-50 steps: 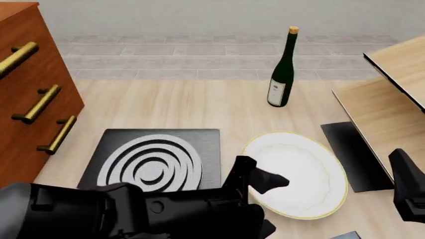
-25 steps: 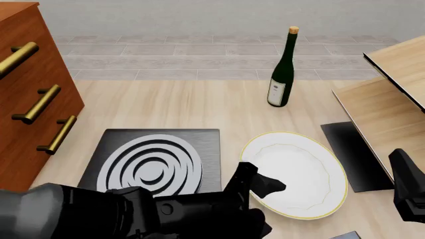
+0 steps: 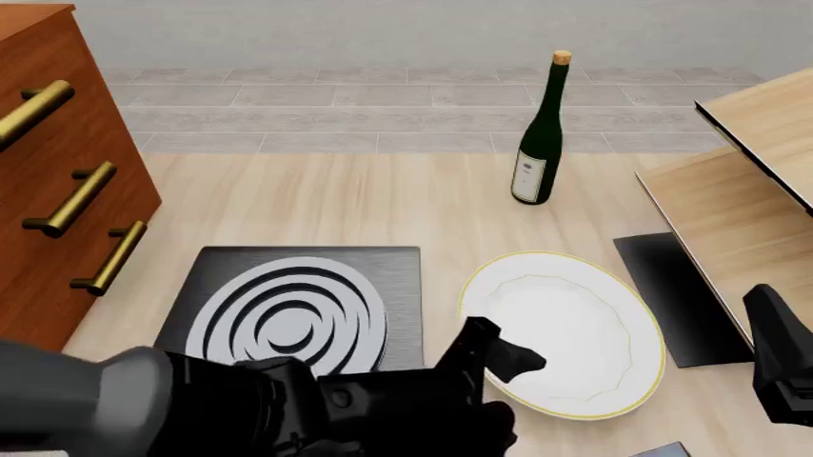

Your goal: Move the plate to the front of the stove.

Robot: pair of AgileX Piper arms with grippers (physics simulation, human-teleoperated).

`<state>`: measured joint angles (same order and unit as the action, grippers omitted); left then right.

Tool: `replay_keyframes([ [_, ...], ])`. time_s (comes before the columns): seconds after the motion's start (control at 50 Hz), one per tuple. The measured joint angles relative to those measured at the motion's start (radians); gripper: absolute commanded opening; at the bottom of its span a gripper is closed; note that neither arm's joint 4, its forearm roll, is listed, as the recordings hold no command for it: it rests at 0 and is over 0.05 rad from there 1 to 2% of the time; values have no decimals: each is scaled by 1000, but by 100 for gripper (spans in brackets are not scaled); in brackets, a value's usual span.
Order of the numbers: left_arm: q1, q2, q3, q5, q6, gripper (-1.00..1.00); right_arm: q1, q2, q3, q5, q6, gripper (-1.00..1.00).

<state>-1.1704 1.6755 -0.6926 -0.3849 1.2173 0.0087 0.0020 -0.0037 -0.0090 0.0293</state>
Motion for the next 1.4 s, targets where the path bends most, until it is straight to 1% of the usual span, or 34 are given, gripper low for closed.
replay_keyframes([
  [0.38, 13, 31, -41, 33, 15, 100, 1, 0, 0, -1, 1, 100],
  [1.4, 42, 129, -80, -8, 52, 100, 4, 0, 0, -2, 3, 100],
])
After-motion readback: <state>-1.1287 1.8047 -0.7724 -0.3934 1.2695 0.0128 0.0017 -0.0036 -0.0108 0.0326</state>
